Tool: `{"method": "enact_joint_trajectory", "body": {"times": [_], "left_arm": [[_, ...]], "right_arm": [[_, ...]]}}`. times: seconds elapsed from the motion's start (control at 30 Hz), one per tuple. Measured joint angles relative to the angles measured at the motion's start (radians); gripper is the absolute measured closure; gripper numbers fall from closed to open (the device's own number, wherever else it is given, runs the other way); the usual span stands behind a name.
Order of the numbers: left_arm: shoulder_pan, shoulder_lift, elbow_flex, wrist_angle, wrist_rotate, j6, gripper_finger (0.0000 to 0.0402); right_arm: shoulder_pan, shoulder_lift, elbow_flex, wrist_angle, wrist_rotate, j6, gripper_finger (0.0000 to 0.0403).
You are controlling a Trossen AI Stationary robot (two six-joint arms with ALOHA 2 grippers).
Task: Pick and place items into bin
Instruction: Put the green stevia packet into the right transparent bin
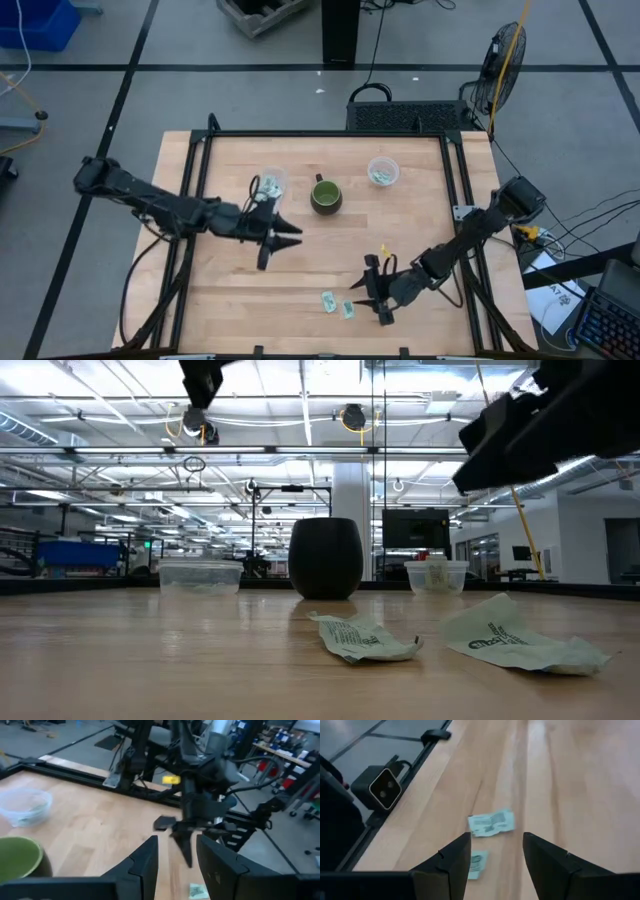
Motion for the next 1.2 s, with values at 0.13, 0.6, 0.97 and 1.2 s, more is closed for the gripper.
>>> {"method": "enact_joint_trajectory", "body": {"times": [0.13,0.6,0.97,1.2], "left_arm": [[-0.055,0.014,0.000,0.001,-0.063,0.005,0.0263],[-0.083,0.014,-0.001,0.001,-0.118,0.032,0.0263],[-0.083,0.014,-0.001,-0.004,-0.136,0.033,0.0263],[-0.083,0.014,-0.001,-0.004,-0.136,0.034,0.0263]], "right_arm": [[0.000,0.063,0.004,0.020,-0.035,0.101,0.0232],[-0.011,0.175,0.003,0.107,-0.073,0.141,0.0232],[-0.024,0.175,0.003,0.105,-0.109,0.156,0.0232],[-0.029,0.175,0.003,0.089,-0.102,0.178,0.0232]]}}
